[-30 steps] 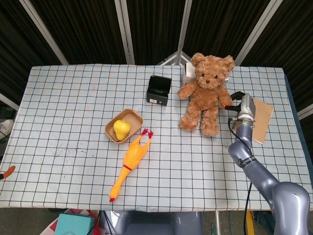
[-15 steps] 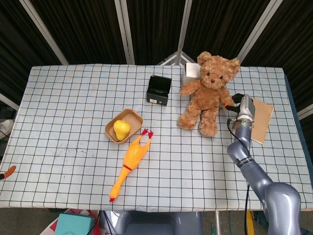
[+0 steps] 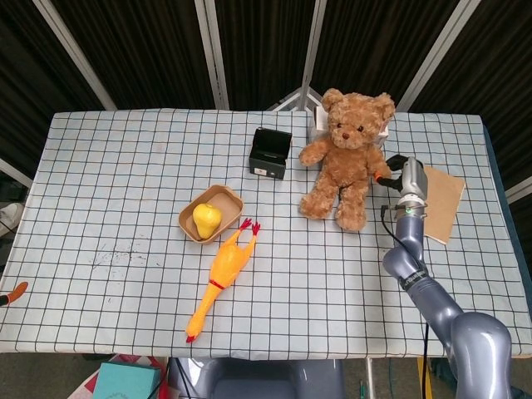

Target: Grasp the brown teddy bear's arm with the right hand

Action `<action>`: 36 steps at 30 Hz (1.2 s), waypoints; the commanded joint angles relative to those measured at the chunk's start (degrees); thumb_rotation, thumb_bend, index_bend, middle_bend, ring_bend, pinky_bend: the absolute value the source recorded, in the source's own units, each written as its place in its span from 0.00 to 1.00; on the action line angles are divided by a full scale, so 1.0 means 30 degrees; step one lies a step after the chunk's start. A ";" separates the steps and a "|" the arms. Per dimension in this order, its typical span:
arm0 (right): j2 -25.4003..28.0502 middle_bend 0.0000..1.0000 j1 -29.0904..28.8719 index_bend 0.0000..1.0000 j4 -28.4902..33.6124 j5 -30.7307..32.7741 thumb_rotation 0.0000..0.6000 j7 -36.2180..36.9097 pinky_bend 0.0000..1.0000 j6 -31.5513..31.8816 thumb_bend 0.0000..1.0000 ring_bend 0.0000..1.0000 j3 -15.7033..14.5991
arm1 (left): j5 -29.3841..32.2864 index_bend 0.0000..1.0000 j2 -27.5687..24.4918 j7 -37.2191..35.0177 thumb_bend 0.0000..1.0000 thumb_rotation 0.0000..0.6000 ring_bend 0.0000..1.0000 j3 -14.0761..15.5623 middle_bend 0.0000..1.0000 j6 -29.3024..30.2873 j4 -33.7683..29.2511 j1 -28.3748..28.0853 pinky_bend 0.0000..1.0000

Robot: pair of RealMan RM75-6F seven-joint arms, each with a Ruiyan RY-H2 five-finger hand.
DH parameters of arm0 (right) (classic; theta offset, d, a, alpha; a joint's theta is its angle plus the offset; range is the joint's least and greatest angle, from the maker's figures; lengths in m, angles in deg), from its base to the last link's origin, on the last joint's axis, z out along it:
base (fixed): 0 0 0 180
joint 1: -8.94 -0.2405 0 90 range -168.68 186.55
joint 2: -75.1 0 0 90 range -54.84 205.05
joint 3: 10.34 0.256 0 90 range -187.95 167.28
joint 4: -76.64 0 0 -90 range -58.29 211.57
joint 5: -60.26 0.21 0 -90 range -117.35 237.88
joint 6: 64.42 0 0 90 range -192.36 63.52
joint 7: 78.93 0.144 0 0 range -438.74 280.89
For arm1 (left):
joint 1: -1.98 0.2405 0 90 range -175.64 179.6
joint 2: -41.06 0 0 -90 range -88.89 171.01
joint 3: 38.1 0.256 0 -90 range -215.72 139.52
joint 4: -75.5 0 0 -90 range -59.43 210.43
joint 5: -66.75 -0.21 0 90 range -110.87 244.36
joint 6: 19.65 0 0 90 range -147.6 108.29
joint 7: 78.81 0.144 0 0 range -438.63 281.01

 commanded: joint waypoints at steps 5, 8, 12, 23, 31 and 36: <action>-0.0053 0.58 -0.0069 0.61 -0.0294 -0.1129 1.00 0.0476 0.00 0.0459 0.51 0.37 -0.0013 | 0.0050 0.23 -0.0004 0.0001 0.27 1.00 0.00 -0.0008 0.00 -0.0026 0.0009 -0.0013 0.14; -0.0156 0.58 0.0092 0.61 -0.0406 -0.1223 1.00 0.0569 0.00 0.0324 0.51 0.36 0.0008 | 0.0050 0.23 0.0020 0.0085 0.27 1.00 0.00 0.0001 0.00 -0.0049 0.0005 -0.0040 0.14; -0.0307 0.58 0.0253 0.61 -0.0758 -0.1237 1.00 0.0706 0.00 -0.0052 0.51 0.37 0.0111 | -0.0025 0.23 0.0042 0.0163 0.27 1.00 0.00 0.0045 0.00 -0.0018 -0.0033 -0.0041 0.14; -0.0021 0.58 0.0220 0.61 -0.0428 -0.2025 1.00 0.1056 0.00 0.0412 0.51 0.36 0.0369 | 0.0008 0.23 0.0088 0.0247 0.27 1.00 0.00 0.0058 0.00 0.0004 -0.0079 -0.0041 0.14; -0.0064 0.58 0.0582 0.61 -0.0427 -0.1735 1.00 0.0723 0.00 0.0053 0.51 0.37 0.0507 | 0.0014 0.23 0.0085 0.0256 0.27 1.00 0.00 0.0053 0.00 0.0048 -0.0088 -0.0030 0.13; 0.0129 0.58 0.0593 0.61 -0.0123 -0.2173 1.00 0.0809 0.00 0.0308 0.51 0.37 0.0471 | 0.0029 0.23 0.0124 0.0322 0.27 1.00 0.00 0.0053 0.00 0.0005 -0.0062 -0.0067 0.13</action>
